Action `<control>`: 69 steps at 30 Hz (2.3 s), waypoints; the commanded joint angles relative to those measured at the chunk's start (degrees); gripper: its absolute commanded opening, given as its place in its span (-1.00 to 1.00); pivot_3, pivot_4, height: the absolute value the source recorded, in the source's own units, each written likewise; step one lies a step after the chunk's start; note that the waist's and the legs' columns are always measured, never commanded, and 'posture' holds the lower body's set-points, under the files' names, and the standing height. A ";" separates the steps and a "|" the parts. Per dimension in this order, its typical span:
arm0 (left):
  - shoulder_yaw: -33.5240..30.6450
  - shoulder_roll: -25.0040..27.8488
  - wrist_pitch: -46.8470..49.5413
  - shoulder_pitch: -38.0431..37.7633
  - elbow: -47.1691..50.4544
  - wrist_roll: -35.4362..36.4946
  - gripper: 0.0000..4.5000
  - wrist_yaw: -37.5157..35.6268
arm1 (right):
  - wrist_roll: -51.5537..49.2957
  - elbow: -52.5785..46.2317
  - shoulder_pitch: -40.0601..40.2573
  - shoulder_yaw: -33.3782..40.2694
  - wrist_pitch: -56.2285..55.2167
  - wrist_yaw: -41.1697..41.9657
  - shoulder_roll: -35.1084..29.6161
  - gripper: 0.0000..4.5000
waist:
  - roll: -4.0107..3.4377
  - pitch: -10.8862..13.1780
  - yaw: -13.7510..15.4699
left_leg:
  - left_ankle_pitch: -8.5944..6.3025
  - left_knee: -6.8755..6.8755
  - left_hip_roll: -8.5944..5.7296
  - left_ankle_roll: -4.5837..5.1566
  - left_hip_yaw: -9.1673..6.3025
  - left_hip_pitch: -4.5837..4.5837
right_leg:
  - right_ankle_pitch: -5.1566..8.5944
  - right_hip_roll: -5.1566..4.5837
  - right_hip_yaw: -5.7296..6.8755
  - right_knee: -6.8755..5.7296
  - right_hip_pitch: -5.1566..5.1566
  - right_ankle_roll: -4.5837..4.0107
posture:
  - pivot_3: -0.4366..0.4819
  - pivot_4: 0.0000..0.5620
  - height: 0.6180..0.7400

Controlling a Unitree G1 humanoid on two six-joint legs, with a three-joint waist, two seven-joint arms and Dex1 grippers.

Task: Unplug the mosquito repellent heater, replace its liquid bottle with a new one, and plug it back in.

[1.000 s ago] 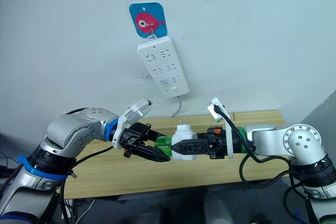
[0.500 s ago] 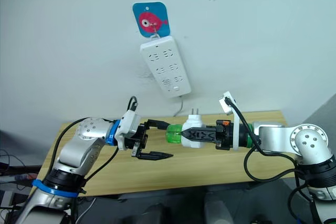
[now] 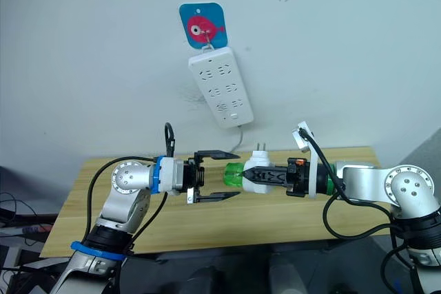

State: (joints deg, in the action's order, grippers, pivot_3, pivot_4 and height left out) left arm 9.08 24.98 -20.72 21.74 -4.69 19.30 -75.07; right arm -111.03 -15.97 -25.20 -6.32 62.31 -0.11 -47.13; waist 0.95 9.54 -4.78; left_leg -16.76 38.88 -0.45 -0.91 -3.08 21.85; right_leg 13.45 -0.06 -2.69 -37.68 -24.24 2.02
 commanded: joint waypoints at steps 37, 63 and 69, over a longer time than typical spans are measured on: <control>-2.53 4.10 2.06 -4.31 5.39 -0.44 0.87 1.58 | 1.99 -5.06 2.02 2.11 -0.77 3.95 -1.57 0.37 | 0.03 0.05 0.54 | 0.00 -0.01 0.04 -0.01 -0.12 -0.02 | -0.06 -0.27 -0.09 0.05 -0.04 -0.14 | -0.31 -0.51 1.00; 5.13 16.87 54.46 4.43 17.69 23.36 0.04 3.22 | 5.42 -6.76 0.14 1.72 1.38 6.62 -2.32 0.37 | 0.07 0.07 0.30 | 0.00 0.03 0.10 0.00 -0.12 -0.02 | 0.07 0.12 0.08 -0.09 -0.01 0.15 | -0.28 -0.51 1.00; 5.08 20.40 80.47 14.05 14.11 35.95 0.04 0.24 | 6.85 -7.58 0.08 0.93 1.56 8.28 -2.13 0.37 | 0.07 0.07 -0.32 | 0.00 0.02 0.08 0.01 -0.20 -0.10 | 0.14 0.21 0.17 -0.10 0.05 0.22 | -0.28 -0.51 1.00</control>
State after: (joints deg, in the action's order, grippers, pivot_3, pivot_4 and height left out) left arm 15.44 45.18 58.20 35.52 9.16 53.84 -73.20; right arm -105.43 -23.68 -25.10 -6.36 63.91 8.48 -48.31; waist 1.02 9.62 -5.10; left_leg -16.76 38.89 -0.34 -0.90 -3.27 21.77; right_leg 13.59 0.17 -2.54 -37.75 -24.22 2.24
